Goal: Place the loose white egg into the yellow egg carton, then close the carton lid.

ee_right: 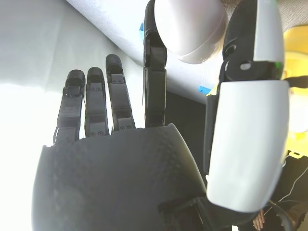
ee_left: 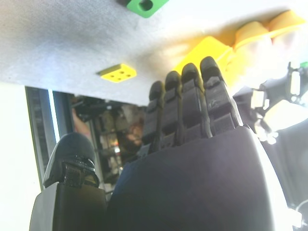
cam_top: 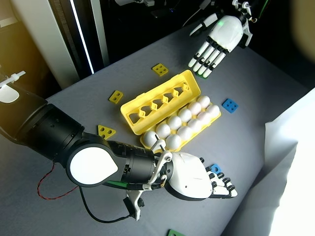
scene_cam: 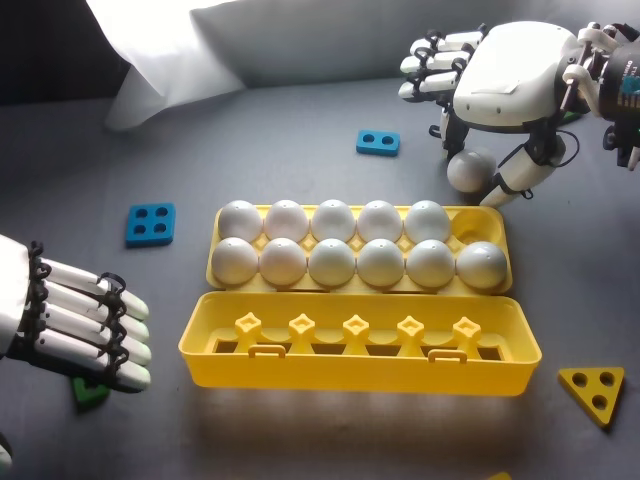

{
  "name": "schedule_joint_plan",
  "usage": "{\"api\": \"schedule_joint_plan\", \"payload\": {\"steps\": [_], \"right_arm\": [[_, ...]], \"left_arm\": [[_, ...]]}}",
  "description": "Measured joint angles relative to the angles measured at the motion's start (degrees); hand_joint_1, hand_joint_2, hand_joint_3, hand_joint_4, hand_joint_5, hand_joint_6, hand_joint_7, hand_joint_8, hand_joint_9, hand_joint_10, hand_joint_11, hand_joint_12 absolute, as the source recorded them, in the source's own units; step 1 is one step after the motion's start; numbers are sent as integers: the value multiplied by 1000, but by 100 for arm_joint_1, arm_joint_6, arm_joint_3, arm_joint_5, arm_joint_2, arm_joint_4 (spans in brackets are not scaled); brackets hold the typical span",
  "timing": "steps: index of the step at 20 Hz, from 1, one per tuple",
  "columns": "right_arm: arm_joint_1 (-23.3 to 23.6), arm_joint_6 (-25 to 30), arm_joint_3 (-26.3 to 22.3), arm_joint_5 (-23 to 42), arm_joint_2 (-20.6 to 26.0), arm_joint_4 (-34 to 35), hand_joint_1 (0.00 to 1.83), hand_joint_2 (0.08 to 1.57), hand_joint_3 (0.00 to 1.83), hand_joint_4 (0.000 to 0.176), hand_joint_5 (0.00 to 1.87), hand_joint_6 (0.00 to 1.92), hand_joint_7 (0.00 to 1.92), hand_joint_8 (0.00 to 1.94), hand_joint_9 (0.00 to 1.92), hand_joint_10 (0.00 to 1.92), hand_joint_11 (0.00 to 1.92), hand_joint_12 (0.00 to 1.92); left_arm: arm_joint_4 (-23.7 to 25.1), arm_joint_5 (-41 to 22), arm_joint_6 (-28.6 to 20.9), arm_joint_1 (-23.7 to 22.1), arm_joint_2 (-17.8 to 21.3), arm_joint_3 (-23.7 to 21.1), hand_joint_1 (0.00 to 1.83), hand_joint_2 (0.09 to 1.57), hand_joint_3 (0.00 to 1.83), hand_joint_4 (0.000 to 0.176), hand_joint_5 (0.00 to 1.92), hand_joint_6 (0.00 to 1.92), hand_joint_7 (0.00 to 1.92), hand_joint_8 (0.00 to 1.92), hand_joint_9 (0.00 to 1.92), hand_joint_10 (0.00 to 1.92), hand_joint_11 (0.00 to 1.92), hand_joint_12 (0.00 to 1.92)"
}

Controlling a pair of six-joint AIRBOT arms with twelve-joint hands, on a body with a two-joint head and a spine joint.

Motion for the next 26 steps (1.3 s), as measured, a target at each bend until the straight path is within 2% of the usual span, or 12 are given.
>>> {"api": "schedule_joint_plan", "payload": {"steps": [3, 7, 8, 9, 10, 11, 13, 14, 18, 23, 24, 26], "right_arm": [[0, -2, 0, 0, 0, 0, 775, 815, 0, 142, 986, 0, 173, 0, 0, 0, 0, 0], [0, -2, 0, 2, 0, 7, 928, 800, 0, 109, 1070, 15, 217, 3, 0, 0, 0, 0], [0, 0, 0, 7, 0, 13, 995, 819, 6, 82, 1101, 22, 225, 4, 4, 1, 0, 0], [0, -2, 0, 9, 0, 11, 1017, 838, 11, 103, 1123, 26, 207, 1, 0, 0, 0, 0], [0, -4, 0, 9, 0, 9, 1093, 933, 9, 161, 1346, 169, 218, 3, 0, 0, 0, 0], [0, -2, 0, 7, 0, 13, 1119, 949, 3, 173, 1421, 144, 257, 4, 32, 1, 0, 0], [0, -4, 0, 17, 0, 20, 1140, 954, 0, 130, 1455, 114, 252, 0, 10, 2, 0, 0], [0, -4, 0, 20, 0, 20, 1158, 951, 0, 75, 1472, 97, 278, 5, 35, 7, 0, 0], [-11, -2, 0, 26, 0, 26, 1172, 954, 0, 9, 1486, 70, 313, 3, 60, 4, 0, 0], [15, -2, -2, 160, 118, -138, 1177, 950, 0, 0, 1499, 46, 321, 3, 83, 5, 0, 0], [37, -7, -42, 208, 203, -343, 1162, 952, 0, 50, 1498, 41, 311, 3, 78, 2, 0, 0], [118, 2, -234, 341, 426, -691, 1171, 954, 0, 13, 1499, 37, 298, 0, 54, 0, 0, 0]], "left_arm": [[4, 0, -7, 0, 0, 0, 0, 1245, 2, 0, 140, 4, 145, 5, 124, 7, 0, 201], [9, 2, -9, -2, 0, 0, 0, 1251, 1, 0, 151, 1, 144, 3, 123, 2, 0, 154], [17, 0, -13, -11, 0, 0, 0, 1250, 0, 0, 150, 0, 149, 3, 134, 4, 0, 170], [15, 2, -15, -11, 0, 0, 0, 1252, 1, 0, 143, 0, 138, 3, 122, 2, 0, 142], [15, 2, -15, -11, 0, 0, 0, 1253, 0, 0, 162, 0, 162, 1, 150, 0, 0, 227], [17, 2, -15, -11, 0, 0, 0, 1240, 0, 0, 122, 3, 117, 7, 89, 5, 0, 74], [17, 2, -17, -11, 0, 0, 0, 1250, 1, 0, 148, 16, 144, 20, 111, 19, 35, 19], [17, 2, -22, -11, 0, 0, 0, 1239, 0, 0, 183, 8, 189, 11, 162, 13, 70, 42], [17, 4, -31, -11, 0, 0, 0, 1245, 2, 0, 156, 0, 157, 0, 129, 0, 36, 37], [17, 7, -31, -11, 0, -7, 0, 1247, 1, 0, 182, 9, 185, 7, 149, 4, 60, 61], [17, 11, -31, -11, 0, -11, 0, 1246, 1, 0, 169, 2, 164, 1, 133, 0, 36, 53], [20, 22, -35, -11, 0, -11, 0, 1241, 0, 0, 179, 6, 175, 6, 138, 4, 38, 58]]}}
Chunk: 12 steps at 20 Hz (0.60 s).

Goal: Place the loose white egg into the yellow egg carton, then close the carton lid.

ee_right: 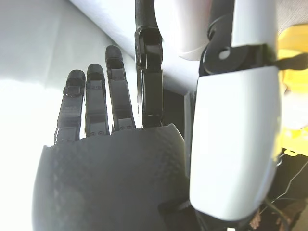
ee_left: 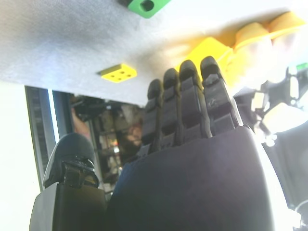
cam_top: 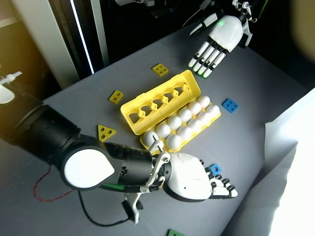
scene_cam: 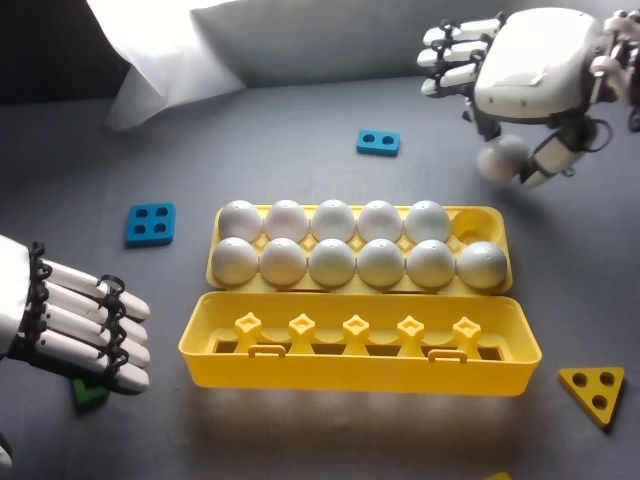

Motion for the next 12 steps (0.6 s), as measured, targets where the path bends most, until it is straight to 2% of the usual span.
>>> {"api": "schedule_joint_plan", "payload": {"steps": [1, 2, 3, 4, 6, 7, 8, 9, 11, 12], "right_arm": [[28, -4, -142, 68, 114, -164, 1174, 955, 0, 0, 1498, 35, 294, 0, 55, 1, 0, 0], [59, -2, -260, 116, 197, -286, 1175, 954, 0, 0, 1500, 34, 305, 4, 60, 3, 0, 0], [92, -2, -455, 267, 317, -533, 1184, 952, 0, 0, 1504, 31, 318, 5, 84, 7, 0, 0], [120, -2, -645, 393, 428, -800, 1185, 953, 0, 0, 1503, 29, 316, 3, 76, 3, 0, 0], [173, 2, -925, 597, 549, -1117, 1179, 952, 0, 0, 1505, 25, 318, 1, 82, 4, 0, 0], [214, 22, -1071, 656, 605, -1228, 1171, 951, 0, 14, 1506, 23, 311, 1, 89, 4, 0, 0], [273, 15, -1176, 702, 654, -1300, 1169, 953, 0, 19, 1506, 21, 301, 0, 95, 6, 0, 0], [310, 13, -1237, 702, 686, -1368, 1164, 954, 0, 36, 1505, 20, 305, 1, 102, 5, 0, 0], [350, 2, -1344, 686, 717, -1495, 1169, 954, 0, 22, 1505, 20, 315, 10, 92, 4, 0, 0], [352, 2, -1412, 662, 726, -1543, 1174, 954, 0, 0, 1505, 19, 321, 7, 92, 3, 0, 0]], "left_arm": [[-2, 0, 2, 0, 0, 0, 0, 1243, 0, 0, 155, 0, 158, 0, 124, 0, 32, 58], [-4, 2, 2, 0, 0, 0, 0, 1261, 0, 0, 216, 15, 232, 8, 205, 1, 6, 304], [-7, 2, 2, 0, 0, 0, 0, 1256, 0, 0, 200, 4, 221, 4, 197, 1, 0, 319], [-9, 7, -2, 0, 2, 0, 0, 1253, 0, 0, 166, 3, 180, 5, 154, 3, 0, 219], [11, 20, 0, 0, 11, 0, 0, 1240, 0, 0, 173, 2, 185, 4, 158, 4, 0, 244], [-2, 20, -2, 0, 11, 0, 0, 1238, 0, 0, 208, 2, 221, 4, 189, 4, 0, 330], [-2, 26, 0, 0, 11, -11, 0, 1235, 0, 0, 189, 1, 190, 3, 155, 2, 0, 275], [2, 24, -2, 0, 11, -13, 0, 1237, 0, 0, 185, 0, 185, 2, 150, 2, 0, 244], [2, 28, -2, 0, 15, -13, 0, 1246, 2, 0, 151, 4, 154, 4, 117, 2, 0, 84], [0, 39, -2, 0, 24, -31, 0, 1239, 0, 0, 185, 7, 192, 7, 163, 3, 0, 174]]}}
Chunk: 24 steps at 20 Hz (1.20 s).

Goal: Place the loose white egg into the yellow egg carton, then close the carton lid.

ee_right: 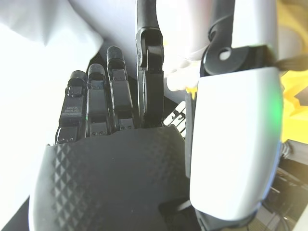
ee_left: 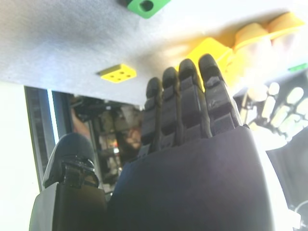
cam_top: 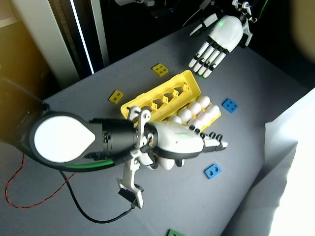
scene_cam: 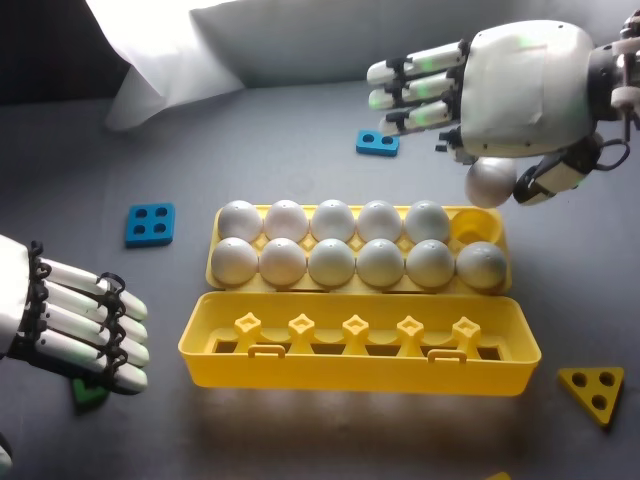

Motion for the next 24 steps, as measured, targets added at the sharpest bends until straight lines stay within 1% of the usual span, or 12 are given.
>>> {"api": "schedule_joint_plan", "payload": {"steps": [1, 3, 8, 9, 10, 12, 13, 15, 20, 21, 22, 24], "right_arm": [[0, -2, -103, -22, 20, -98, 1166, 953, 0, 29, 1506, 18, 325, 4, 98, 3, 0, 0], [4, -4, -289, -20, 44, -203, 1160, 953, 0, 50, 1507, 17, 329, 2, 108, 4, 0, 0], [4, -7, -470, -42, 107, -339, 1169, 954, 0, 18, 1508, 14, 337, 2, 110, 3, 0, 0], [2, -7, -470, -48, 129, -348, 1165, 954, 0, 34, 1508, 13, 343, 2, 113, 2, 0, 0], [2, -9, -470, -70, 140, -352, 1169, 957, 0, 10, 1506, 12, 327, 1, 86, 0, 0, 0], [-2, -9, -470, -98, 142, -354, 1171, 956, 0, 6, 1507, 12, 339, 7, 85, 3, 0, 0], [-11, -9, -483, -105, 142, -354, 1165, 956, 0, 26, 1506, 12, 337, 3, 74, 1, 0, 0], [-15, -9, -522, -118, 140, -356, 1171, 954, 0, 8, 1508, 12, 353, 5, 95, 6, 0, 0], [-61, -26, -542, -162, 140, -356, 1163, 955, 0, 33, 1508, 12, 334, 4, 98, 7, 0, 0], [-61, -24, -540, -181, 140, -356, 1157, 956, 0, 60, 1505, 10, 328, 1, 94, 3, 0, 0], [-61, -24, -542, -179, 140, -354, 1130, 957, 0, 153, 1496, 7, 314, 4, 76, 6, 0, 0], [-61, -31, -542, -192, 140, -345, 1120, 956, 0, 175, 1493, 6, 294, 0, 47, 0, 0, 0]], "left_arm": [[-2, -4, 0, 0, 7, -9, 0, 1242, 2, 0, 153, 7, 159, 7, 129, 5, 0, 79], [-2, 0, 0, 0, 11, -17, 0, 1242, 1, 0, 166, 12, 173, 12, 141, 12, 36, 78], [-2, 2, 0, 0, 11, -17, 0, 1251, 4, 0, 161, 3, 155, 1, 123, 1, 7, 82], [-2, 2, 0, 0, 11, -17, 0, 1249, 3, 0, 177, 8, 172, 8, 138, 8, 19, 94], [2, 4, 0, 0, 11, -17, 0, 1251, 0, 0, 188, 3, 184, 3, 156, 3, 3, 211], [-4, 4, 0, 0, 11, -17, 0, 1250, 0, 0, 211, 2, 206, 2, 170, 3, 0, 240], [-4, 2, 0, 0, 11, -17, 0, 1244, 0, 0, 182, 4, 164, 6, 118, 8, 0, 97], [7, 7, 0, 0, 11, -17, 0, 1241, 0, 0, 181, 1, 184, 6, 149, 8, 1, 161], [0, 7, 0, 0, 11, -17, 0, 1247, 1, 0, 189, 2, 202, 2, 176, 3, 0, 266], [0, 7, 0, 0, 11, -17, 0, 1246, 0, 0, 176, 2, 190, 2, 171, 0, 0, 240], [2, 9, 0, 0, 11, -17, 0, 1245, 0, 0, 145, 2, 150, 4, 126, 4, 0, 128], [2, 9, 0, 0, 11, -17, 0, 1243, 0, 0, 156, 6, 162, 5, 132, 5, 0, 134]]}}
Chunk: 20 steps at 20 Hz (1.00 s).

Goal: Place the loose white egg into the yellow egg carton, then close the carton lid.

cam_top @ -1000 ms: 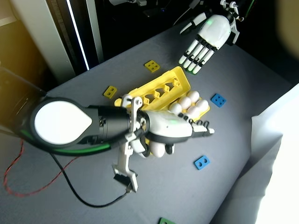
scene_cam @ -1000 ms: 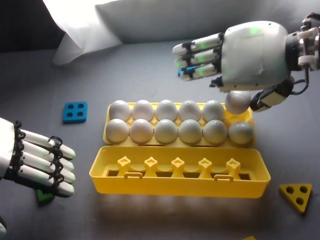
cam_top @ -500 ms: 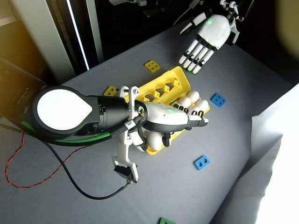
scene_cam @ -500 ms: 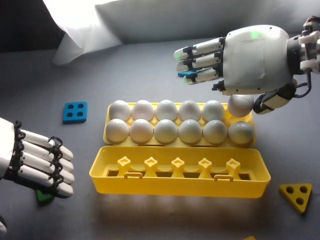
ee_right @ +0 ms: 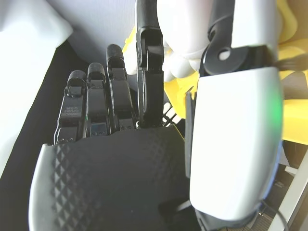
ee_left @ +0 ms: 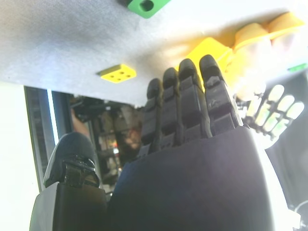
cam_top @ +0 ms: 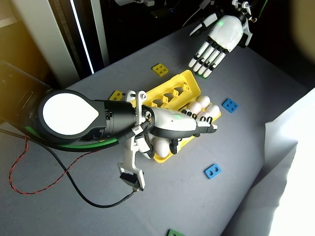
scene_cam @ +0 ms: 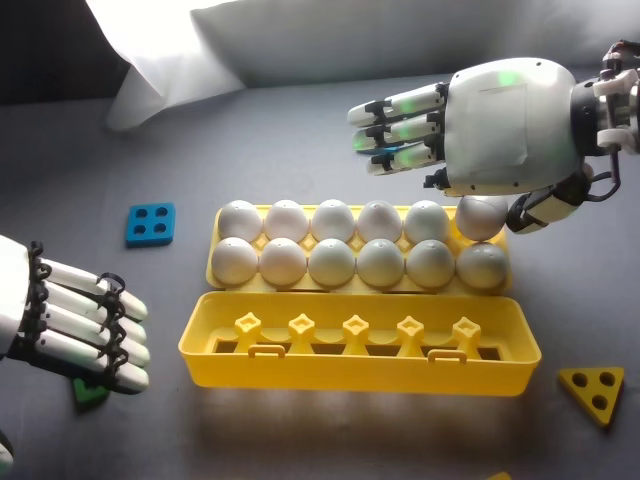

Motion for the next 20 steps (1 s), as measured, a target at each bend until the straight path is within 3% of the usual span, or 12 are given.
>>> {"api": "schedule_joint_plan", "payload": {"steps": [2, 3, 4, 6, 7, 9, 10, 12, 20], "right_arm": [[-20, -9, 0, -9, 0, 17, 1120, 953, 0, 176, 1494, 7, 286, 0, 37, 1, 0, 0], [-20, -20, -11, -22, 0, 24, 1022, 879, 0, 108, 1222, 1, 307, 6, 53, 6, 0, 0], [-24, -17, -11, -35, 0, 26, 974, 852, 0, 82, 1139, 0, 309, 2, 57, 3, 0, 0], [-46, -24, -13, -50, 0, 31, 907, 833, 0, 108, 1062, 0, 302, 0, 63, 2, 0, 0], [-59, -33, -22, -76, 2, 28, 850, 832, 0, 139, 1010, 0, 281, 0, 37, 0, 0, 0], [-59, -39, -22, -92, 2, 22, 812, 826, 0, 147, 962, 0, 284, 2, 47, 5, 0, 0], [-59, -39, -22, -98, 11, 24, 771, 826, 0, 169, 918, 0, 267, 0, 40, 2, 0, 0], [-59, -39, -22, -127, 33, 15, 699, 849, 5, 176, 817, 0, 198, 0, 4, 0, 0, 0], [-83, -120, -46, -240, 44, 20, 477, 812, 0, 176, 362, 0, 99, 0, 0, 0, 0, 0]], "left_arm": [[4, 0, -2, -7, 0, 0, 0, 1242, 0, 0, 146, 0, 154, 0, 122, 0, 0, 119], [0, 0, -2, -7, 0, 0, 0, 1393, 0, 80, 28, 0, 30, 0, 262, 0, 168, 977], [2, 0, 0, -7, 0, 0, 0, 1296, 0, 0, 119, 22, 126, 22, 153, 0, 33, 395], [2, 4, -13, -7, 0, 0, 0, 1283, 0, 0, 133, 8, 143, 9, 107, 2, 0, 37], [2, 4, -13, -7, 0, 0, 0, 1268, 0, 0, 163, 17, 160, 13, 123, 10, 13, 13], [0, 7, -13, -7, 0, 0, 0, 1251, 0, 0, 172, 1, 186, 0, 149, 2, 35, 27], [-2, 9, -13, -7, 0, 0, 0, 1254, 0, 0, 182, 5, 173, 0, 126, 0, 34, 28], [2, 9, -13, -7, 0, 0, 0, 1244, 0, 0, 156, 0, 165, 0, 132, 4, 21, 26], [13, 9, -13, -7, 0, 0, 0, 1253, 0, 0, 166, 11, 183, 8, 152, 9, 41, 45]]}}
